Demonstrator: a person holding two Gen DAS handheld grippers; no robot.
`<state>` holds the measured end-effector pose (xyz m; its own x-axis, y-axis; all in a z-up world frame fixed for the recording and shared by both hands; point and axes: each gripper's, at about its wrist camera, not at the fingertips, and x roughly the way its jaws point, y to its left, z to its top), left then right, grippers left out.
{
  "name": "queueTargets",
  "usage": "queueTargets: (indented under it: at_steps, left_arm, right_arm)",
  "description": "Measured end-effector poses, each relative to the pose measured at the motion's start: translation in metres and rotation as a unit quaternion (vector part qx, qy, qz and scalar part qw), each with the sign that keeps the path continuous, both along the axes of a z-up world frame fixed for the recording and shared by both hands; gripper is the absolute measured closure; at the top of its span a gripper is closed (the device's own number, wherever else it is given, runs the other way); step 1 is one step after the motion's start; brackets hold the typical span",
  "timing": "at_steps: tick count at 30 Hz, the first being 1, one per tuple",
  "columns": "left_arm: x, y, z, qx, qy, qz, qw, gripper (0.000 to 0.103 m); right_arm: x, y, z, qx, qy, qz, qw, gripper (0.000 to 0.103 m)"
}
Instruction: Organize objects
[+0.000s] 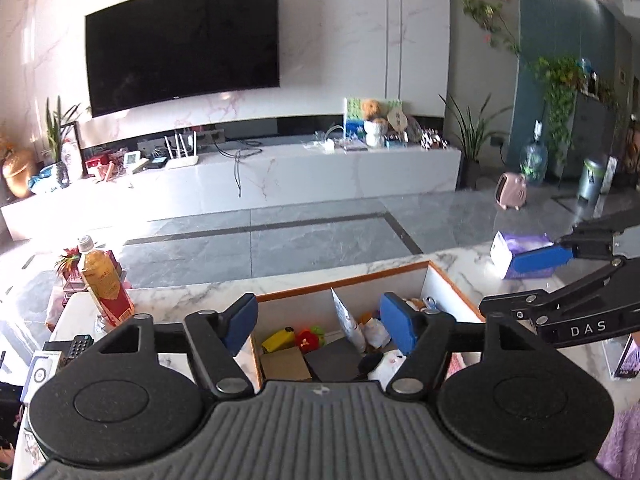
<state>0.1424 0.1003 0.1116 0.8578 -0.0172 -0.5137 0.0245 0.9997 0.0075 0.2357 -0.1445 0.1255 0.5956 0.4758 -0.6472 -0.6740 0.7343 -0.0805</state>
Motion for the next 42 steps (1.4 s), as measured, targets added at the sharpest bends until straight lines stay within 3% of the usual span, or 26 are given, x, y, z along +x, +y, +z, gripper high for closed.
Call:
queueTargets:
  at_steps: [2,5,8,11,17,22,26,42]
  left_arm:
    - [-0.018,-0.007,0.0,0.01,-0.03,0.02,0.9993,0.009]
    - [-0.034,-0.02,-0.008,0.029,-0.039,0.059,0.9971,0.009]
    - [-0.052,-0.025,-0.017,0.006,-0.041,0.079,0.996,0.009]
    - [-0.064,-0.025,-0.027,-0.012,-0.021,0.094,0.9953,0.009]
    - [-0.087,-0.02,-0.049,-0.024,0.01,0.12,0.9925,0.009]
    - [-0.092,-0.025,-0.07,-0.017,0.054,0.121,0.9911,0.009]
    - [-0.099,-0.028,-0.083,-0.019,0.065,0.123,0.9901,0.009]
    - [-0.099,-0.032,-0.098,-0.012,0.092,0.121,0.9883,0.009]
  right_arm:
    - [-0.019,-0.009,0.006,0.035,-0.011,-0.016,0.999,0.032]
    - [-0.048,-0.021,0.007,0.063,-0.037,-0.043,0.996,0.025]
    - [-0.074,-0.031,0.001,0.082,-0.053,-0.067,0.993,0.019]
    - [-0.099,-0.039,-0.011,0.101,-0.056,-0.087,0.99,0.012]
    - [-0.134,-0.051,-0.044,0.125,-0.04,-0.144,0.981,0.008]
    - [-0.138,-0.051,-0.078,0.099,-0.016,-0.187,0.977,0.007]
    - [-0.135,-0.05,-0.094,0.082,0.005,-0.2,0.976,0.007]
    - [-0.128,-0.044,-0.115,0.057,0.028,-0.195,0.979,0.006]
